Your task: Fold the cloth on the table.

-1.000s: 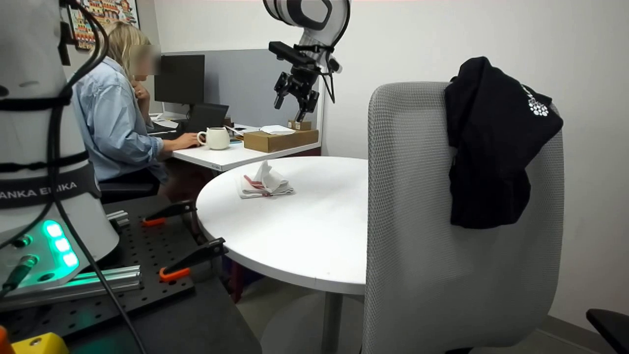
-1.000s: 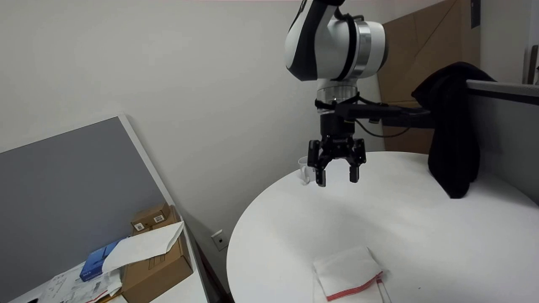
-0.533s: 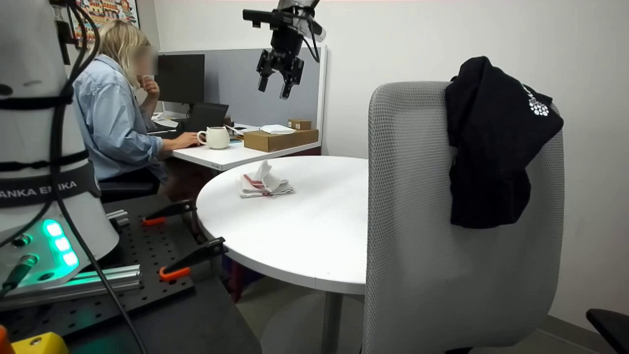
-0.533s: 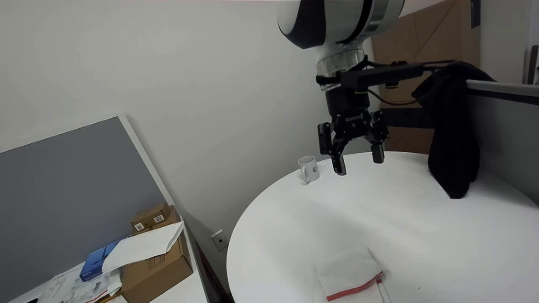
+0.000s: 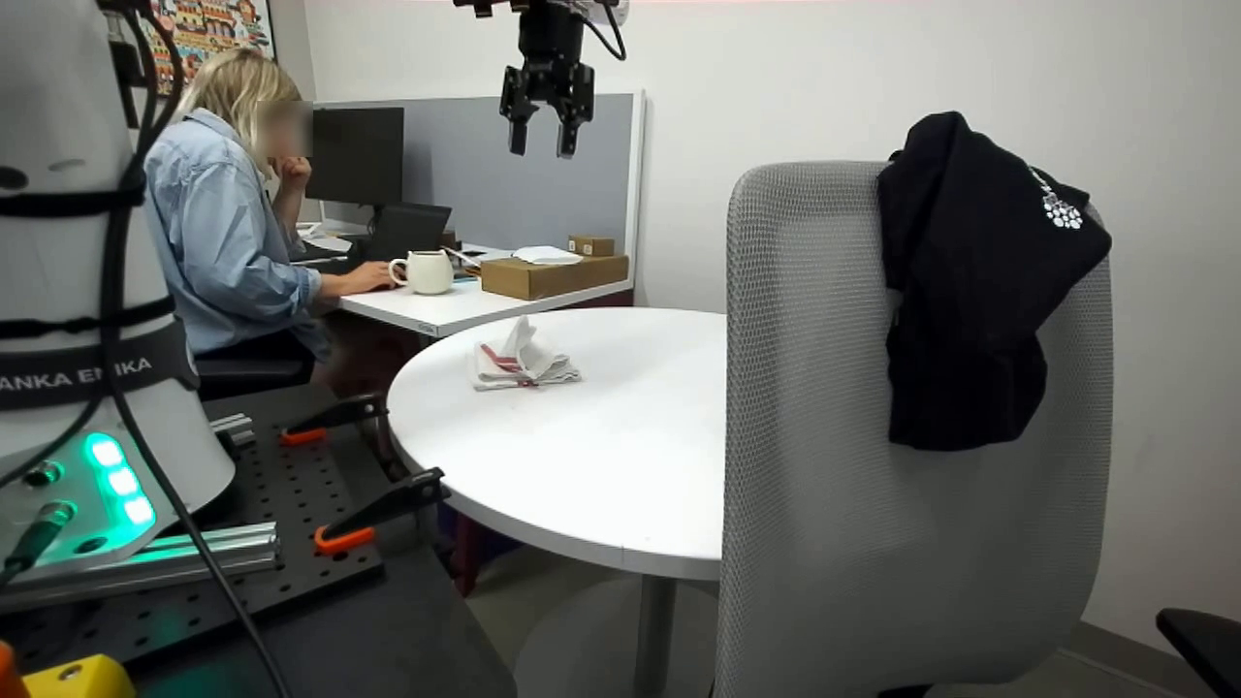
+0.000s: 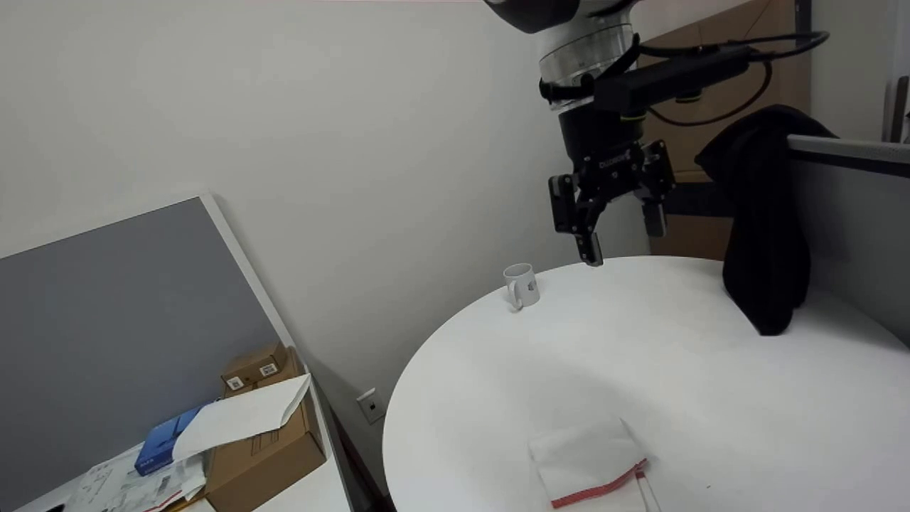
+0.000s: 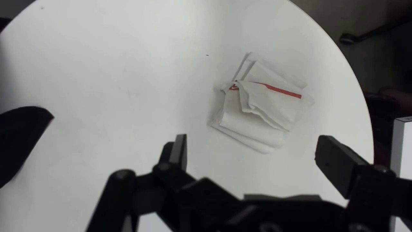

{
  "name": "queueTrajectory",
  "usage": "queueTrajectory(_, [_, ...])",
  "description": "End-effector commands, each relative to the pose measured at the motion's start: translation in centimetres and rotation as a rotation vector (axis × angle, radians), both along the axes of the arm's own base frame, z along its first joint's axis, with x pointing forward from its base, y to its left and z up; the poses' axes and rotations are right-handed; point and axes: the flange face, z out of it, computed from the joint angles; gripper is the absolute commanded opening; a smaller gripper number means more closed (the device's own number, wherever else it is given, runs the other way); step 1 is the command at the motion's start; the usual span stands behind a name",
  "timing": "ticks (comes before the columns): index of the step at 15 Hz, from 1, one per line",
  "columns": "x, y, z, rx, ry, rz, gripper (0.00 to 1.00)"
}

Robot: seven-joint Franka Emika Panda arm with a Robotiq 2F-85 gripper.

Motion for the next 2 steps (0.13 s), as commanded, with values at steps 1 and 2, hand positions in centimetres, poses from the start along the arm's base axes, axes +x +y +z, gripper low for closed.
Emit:
queueTrajectory(1, [-0.01,0.01,-0.06,0.000,0.001,0.000,1.00])
queueTrajectory(2, [-0.02,0.00,-0.10,0.000,0.001,0.000,1.00])
